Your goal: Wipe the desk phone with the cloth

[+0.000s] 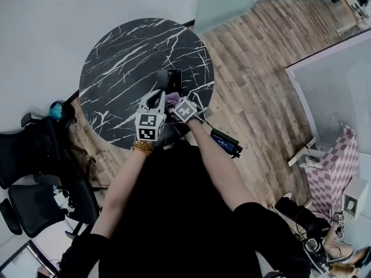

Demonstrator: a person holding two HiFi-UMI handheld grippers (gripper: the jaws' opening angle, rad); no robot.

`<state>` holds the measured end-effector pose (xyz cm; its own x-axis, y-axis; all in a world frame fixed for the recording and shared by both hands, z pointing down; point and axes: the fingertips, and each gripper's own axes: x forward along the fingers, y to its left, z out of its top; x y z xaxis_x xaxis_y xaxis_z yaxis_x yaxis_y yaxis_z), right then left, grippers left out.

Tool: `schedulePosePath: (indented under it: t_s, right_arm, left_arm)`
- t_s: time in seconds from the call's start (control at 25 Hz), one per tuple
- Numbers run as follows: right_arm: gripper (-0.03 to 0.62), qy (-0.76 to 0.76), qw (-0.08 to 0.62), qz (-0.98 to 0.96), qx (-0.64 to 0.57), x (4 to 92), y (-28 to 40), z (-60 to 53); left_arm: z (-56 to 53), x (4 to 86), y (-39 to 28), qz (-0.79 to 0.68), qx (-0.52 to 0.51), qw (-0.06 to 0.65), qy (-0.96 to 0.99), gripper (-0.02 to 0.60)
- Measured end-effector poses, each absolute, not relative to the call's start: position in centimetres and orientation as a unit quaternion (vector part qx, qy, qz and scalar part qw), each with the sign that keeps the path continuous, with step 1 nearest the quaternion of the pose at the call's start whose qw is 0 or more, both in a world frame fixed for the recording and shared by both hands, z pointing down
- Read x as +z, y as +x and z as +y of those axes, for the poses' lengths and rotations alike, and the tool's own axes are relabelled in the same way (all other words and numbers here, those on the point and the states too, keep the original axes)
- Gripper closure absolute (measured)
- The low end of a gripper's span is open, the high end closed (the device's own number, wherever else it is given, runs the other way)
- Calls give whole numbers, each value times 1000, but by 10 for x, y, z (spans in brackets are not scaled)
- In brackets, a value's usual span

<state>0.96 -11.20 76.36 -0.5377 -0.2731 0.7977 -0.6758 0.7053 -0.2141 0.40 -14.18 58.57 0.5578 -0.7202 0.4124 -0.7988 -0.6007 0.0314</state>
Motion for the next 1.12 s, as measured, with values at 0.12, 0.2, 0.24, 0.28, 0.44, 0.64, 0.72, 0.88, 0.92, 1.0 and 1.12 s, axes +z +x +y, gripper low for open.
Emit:
schedulePosePath:
  t_s: [0.12,0.2,0.24,0.28,0.44,0.64,0.72,0.88,0.92,1.0,1.12]
  right_arm:
    - [520,267,392,-838,270,763,8,-108]
    - [519,258,372,-841,296,761,6,-108]
    - [519,257,358,-841,313,757,6,-110]
    - [519,259,344,-842,325,752,7,-114]
    - [519,300,302,-849,314,719,24,-148]
    - [519,348,275,-860,252,673,54,-201]
    - [520,367,270,-860,230,659,67,-221]
    - [519,379,301,-854,189,651,84,-248]
    - [519,376,316,-852,182,654,85,-251]
    - [519,362,345,-849,172,663,84,-252]
    - [519,343,372,-845,174,678,82,-251]
  left_arm:
    - [-144,584,1,-438,179,108,875,561]
    - [-145,583,-1,-441,176,110,873,561]
    - [-146,582,-3,-443,174,110,872,561]
    - [-148,581,-4,-445,172,111,872,561]
    - [-150,581,-12,-454,168,115,868,561]
    - [-148,584,-19,-457,170,121,865,561]
    - [-148,585,-20,-458,170,122,864,561]
    - [-147,584,-22,-459,170,124,863,561]
    - [-147,584,-23,-460,170,124,863,561]
    - [-147,584,-24,-461,169,124,862,561]
    - [-147,583,-25,-461,169,126,862,561]
